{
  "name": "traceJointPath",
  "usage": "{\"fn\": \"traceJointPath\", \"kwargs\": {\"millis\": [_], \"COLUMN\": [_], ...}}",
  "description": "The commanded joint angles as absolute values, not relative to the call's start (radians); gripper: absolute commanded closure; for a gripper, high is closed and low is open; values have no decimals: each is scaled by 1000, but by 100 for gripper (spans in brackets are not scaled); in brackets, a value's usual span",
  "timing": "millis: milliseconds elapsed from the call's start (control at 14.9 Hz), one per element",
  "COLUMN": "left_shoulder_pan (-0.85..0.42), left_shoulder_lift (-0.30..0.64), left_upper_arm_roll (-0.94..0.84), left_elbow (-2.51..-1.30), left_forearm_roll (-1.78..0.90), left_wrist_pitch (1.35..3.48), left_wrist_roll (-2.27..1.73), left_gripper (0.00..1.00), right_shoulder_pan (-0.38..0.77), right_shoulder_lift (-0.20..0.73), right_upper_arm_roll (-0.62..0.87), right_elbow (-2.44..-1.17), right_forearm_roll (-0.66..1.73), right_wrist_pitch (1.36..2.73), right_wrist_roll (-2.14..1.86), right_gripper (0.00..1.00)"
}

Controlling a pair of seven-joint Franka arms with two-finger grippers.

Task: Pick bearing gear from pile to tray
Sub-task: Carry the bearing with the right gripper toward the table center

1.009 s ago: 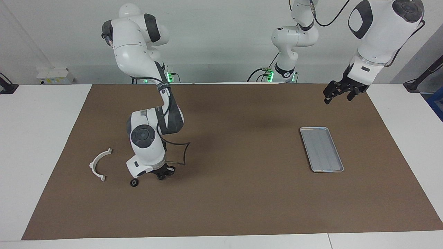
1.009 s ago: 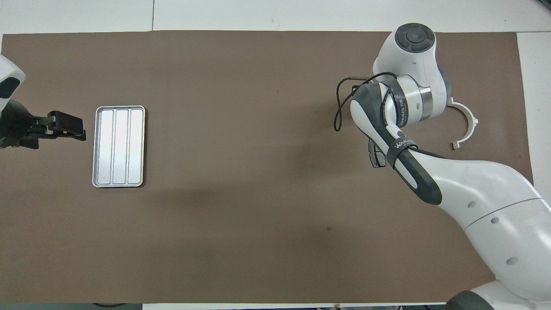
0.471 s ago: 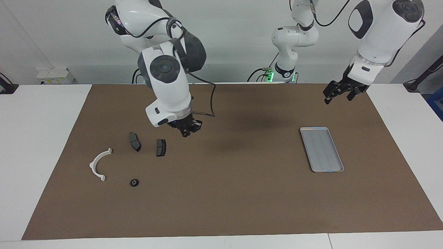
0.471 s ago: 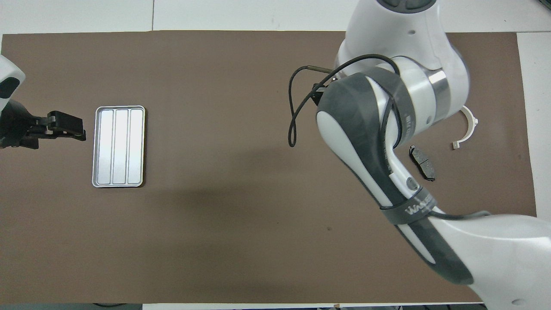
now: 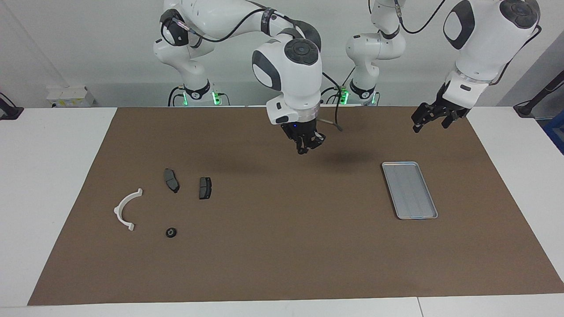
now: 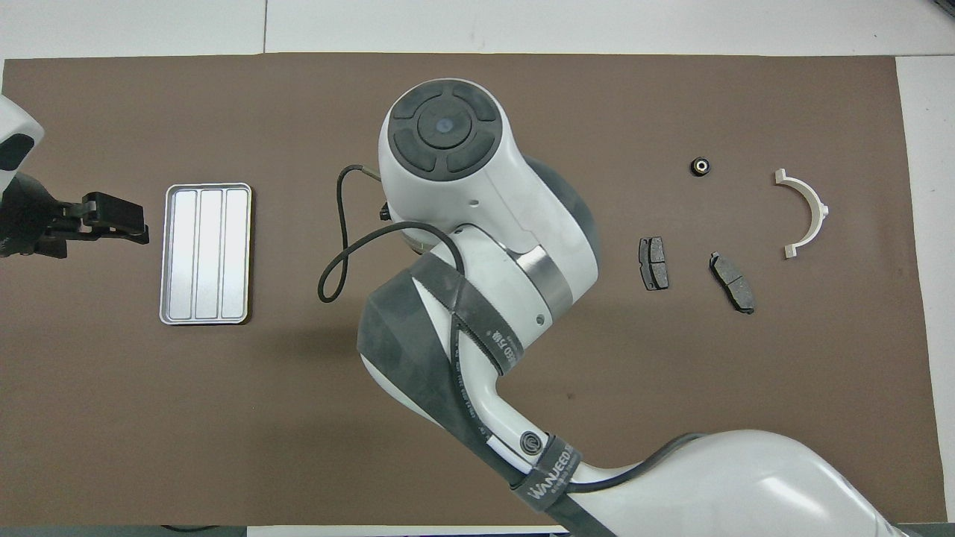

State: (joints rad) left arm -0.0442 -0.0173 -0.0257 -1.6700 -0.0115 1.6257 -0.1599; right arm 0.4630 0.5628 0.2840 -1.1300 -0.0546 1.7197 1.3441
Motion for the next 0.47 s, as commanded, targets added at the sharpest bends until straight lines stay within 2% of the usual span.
{"fn": "traceJointPath", "kwargs": {"millis": [0,135,404], "left_shoulder_pan": [-38,-38,-38], "left_shoulder_lift": [-29,-31,-29], "left_upper_arm_roll": [-29,-29,-31], "left_elbow": [-1671,-1671,-1671], "left_forearm_roll": [-3,-3,-3], "left_wrist_pitch": [1617,1617,1618], "left_wrist_roll": [-155,-155,-155], "left_gripper": [0,0,0], "right_shoulder_pan": [485,514,520], "right_shoulder_lift": [610,679,747], "right_upper_arm_roll": [282,287,284], "right_elbow": [-1176,-1175,-1186], "right_forearm_roll": [-75,-145,-167], "right_wrist_pitch": [1821,1870,1988], "right_wrist_roll": [1396,1451,1473], "right_gripper": [100,100,100]}}
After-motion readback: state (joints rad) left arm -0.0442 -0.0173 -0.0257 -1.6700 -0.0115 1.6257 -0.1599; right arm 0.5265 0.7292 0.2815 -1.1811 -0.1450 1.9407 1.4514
